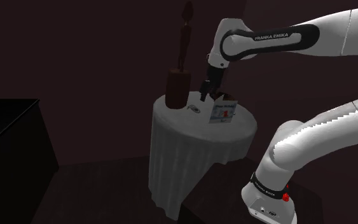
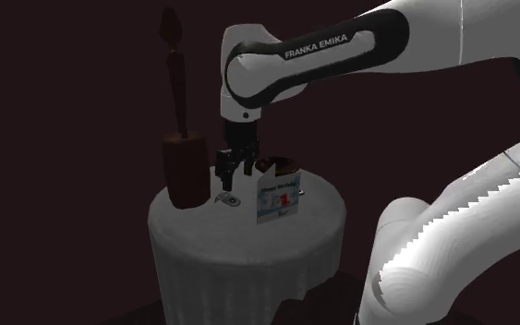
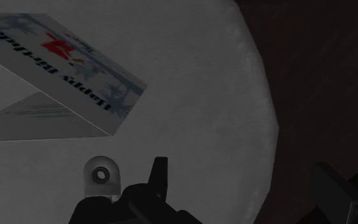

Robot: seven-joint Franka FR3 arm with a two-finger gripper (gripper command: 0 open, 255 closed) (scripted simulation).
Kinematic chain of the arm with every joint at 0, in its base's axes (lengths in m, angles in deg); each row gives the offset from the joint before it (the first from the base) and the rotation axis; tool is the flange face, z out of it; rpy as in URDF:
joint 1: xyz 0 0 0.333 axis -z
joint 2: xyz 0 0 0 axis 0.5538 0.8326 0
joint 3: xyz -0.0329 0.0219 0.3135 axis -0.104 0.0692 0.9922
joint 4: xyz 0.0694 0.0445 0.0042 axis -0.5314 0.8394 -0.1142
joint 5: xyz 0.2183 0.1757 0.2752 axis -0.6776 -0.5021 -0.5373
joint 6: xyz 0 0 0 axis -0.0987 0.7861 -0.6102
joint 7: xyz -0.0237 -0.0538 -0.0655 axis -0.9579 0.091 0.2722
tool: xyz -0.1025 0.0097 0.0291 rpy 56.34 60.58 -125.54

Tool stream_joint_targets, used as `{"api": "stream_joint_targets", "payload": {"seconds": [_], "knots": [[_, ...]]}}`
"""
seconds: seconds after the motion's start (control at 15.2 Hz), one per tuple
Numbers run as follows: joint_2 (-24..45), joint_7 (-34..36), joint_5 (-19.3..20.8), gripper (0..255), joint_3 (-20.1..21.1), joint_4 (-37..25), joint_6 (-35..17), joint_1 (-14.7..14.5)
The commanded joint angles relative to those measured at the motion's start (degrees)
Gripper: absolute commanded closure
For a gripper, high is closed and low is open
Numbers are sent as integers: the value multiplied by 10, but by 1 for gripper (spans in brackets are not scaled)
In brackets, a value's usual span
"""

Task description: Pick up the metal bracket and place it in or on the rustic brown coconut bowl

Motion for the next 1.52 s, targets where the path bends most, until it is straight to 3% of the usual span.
{"api": "stream_joint_targets", "payload": {"seconds": [0.0, 0.46, 0.99, 1.45], "knots": [[30, -16, 20, 0, -8, 7, -44, 7], [148, -57, 83, 0, -31, -1, -182, 31], [306, -82, 155, 0, -54, -62, -317, 60], [351, -78, 162, 0, -60, -61, -365, 66]]}}
